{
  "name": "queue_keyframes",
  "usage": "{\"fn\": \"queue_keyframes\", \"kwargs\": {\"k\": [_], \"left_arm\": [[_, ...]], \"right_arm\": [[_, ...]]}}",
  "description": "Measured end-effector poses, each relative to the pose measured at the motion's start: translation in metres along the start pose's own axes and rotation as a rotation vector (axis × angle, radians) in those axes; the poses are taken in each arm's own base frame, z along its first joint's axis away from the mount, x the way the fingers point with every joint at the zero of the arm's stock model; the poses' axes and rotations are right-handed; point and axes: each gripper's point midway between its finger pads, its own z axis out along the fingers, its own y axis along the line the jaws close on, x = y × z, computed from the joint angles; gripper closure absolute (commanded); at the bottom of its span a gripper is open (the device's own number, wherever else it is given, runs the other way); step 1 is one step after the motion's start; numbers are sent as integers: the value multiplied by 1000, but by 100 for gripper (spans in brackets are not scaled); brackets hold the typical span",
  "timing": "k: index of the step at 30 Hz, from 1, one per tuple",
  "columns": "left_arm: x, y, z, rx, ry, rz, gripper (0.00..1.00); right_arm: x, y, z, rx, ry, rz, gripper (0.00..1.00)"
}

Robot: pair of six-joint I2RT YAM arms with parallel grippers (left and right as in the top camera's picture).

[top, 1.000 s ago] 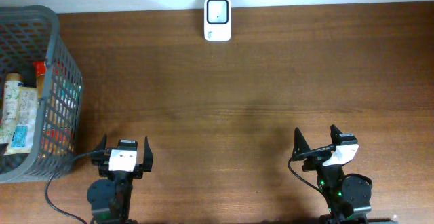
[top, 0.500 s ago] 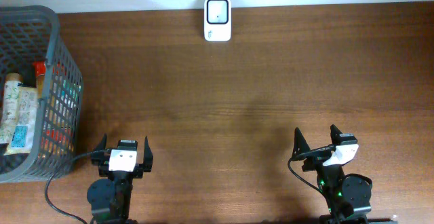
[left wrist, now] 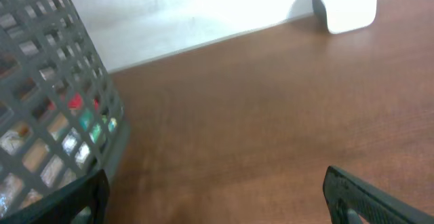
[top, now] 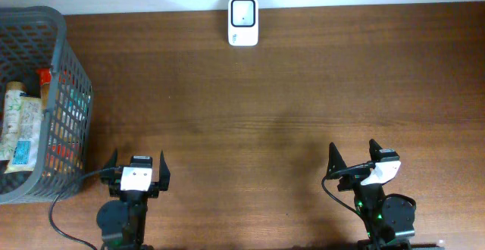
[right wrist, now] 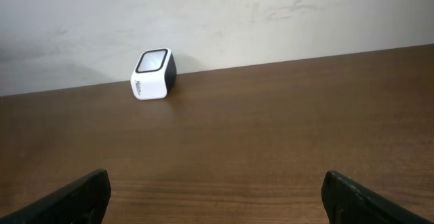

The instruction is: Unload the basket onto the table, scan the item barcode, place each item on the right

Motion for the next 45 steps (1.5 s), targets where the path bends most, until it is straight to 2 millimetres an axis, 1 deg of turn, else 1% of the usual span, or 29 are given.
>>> {"fn": "queue_keyframes", "kwargs": {"k": [4, 5, 7, 9, 10, 11, 13, 14, 15, 18, 19, 21, 22, 23, 24, 28, 29, 31, 32, 33, 34, 35, 36, 38, 39, 40, 42, 43, 45], "left_arm": [[-22, -9, -1, 60, -95, 7, 1], [-24, -11, -3, 81, -85, 3, 1], [-40, -9, -7, 95, -86, 0, 1], [-92, 4, -12, 107, -94, -1, 1], [-112, 10, -12, 111, -91, -3, 1], [-123, 12, -11, 117, -83, -5, 1], [-156, 20, 1, 145, -54, -11, 1], [-163, 21, 8, 165, -30, -14, 1], [-178, 22, 17, 197, -5, -21, 1], [-209, 24, 48, 308, 162, -62, 1], [-213, 24, 55, 333, 208, -73, 1], [-255, 31, 83, 421, 284, -111, 1], [-263, 31, 90, 464, 330, -137, 1], [-270, 31, 92, 490, 368, -154, 1], [-284, 35, 101, 495, 362, -155, 1], [-298, 35, 100, 517, 344, -160, 2], [-298, 39, 101, 498, 349, -152, 3], [-286, 61, 107, 364, 399, -154, 5], [-275, 89, 110, 224, 443, -207, 5], [-257, 136, 109, 43, 490, -310, 1], [-244, 169, 104, -74, 514, -387, 1], [-225, 212, 91, -228, 538, -507, 1], [-208, 244, 78, -344, 555, -592, 1], [-164, 288, 52, -528, 603, -762, 1], [-134, 305, 43, -595, 637, -819, 1], [-115, 315, 44, -619, 641, -831, 1], [-89, 326, 52, -610, 638, -803, 1], [-56, 322, 60, -544, 684, -769, 1], [-31, 308, 78, -409, 708, -692, 0]], "right_arm": [[0, 0, 0, 0, 1, -1, 1], [0, 0, 0, 0, 1, 0, 1], [0, 0, 0, 0, 1, 0, 1], [1, 0, 0, 1, 3, 0, 1], [1, 0, 0, 1, 5, 0, 1], [1, 0, 0, 1, 5, 0, 1], [1, 0, 0, 1, 6, 0, 1], [1, 0, 0, 1, 5, 0, 1], [1, 0, 0, 1, 6, 0, 1], [1, 0, 0, 0, 5, 0, 1], [1, 0, 0, 1, 6, 0, 1], [1, 0, 0, 0, 5, 0, 1], [1, 0, 0, 1, 5, 0, 1], [1, 0, 0, 1, 5, 1, 1], [1, 0, 0, 0, 5, 0, 1], [1, 0, 0, 0, 6, 0, 1], [1, 0, 0, 1, 5, 1, 1], [1, 0, 0, 0, 6, 0, 1], [1, 0, 0, 1, 6, 1, 1], [1, 0, 0, 1, 6, 1, 1], [1, 0, 0, 0, 5, 0, 1], [1, 0, 0, 0, 5, 1, 1], [1, 0, 0, 1, 6, 0, 1], [1, 0, 0, 0, 5, 1, 1], [1, 0, 0, 1, 5, 0, 1], [1, 0, 0, 0, 6, 0, 1], [1, 0, 0, 1, 5, 0, 1], [1, 0, 0, 1, 5, 0, 1], [1, 0, 0, 0, 6, 0, 1]]}}
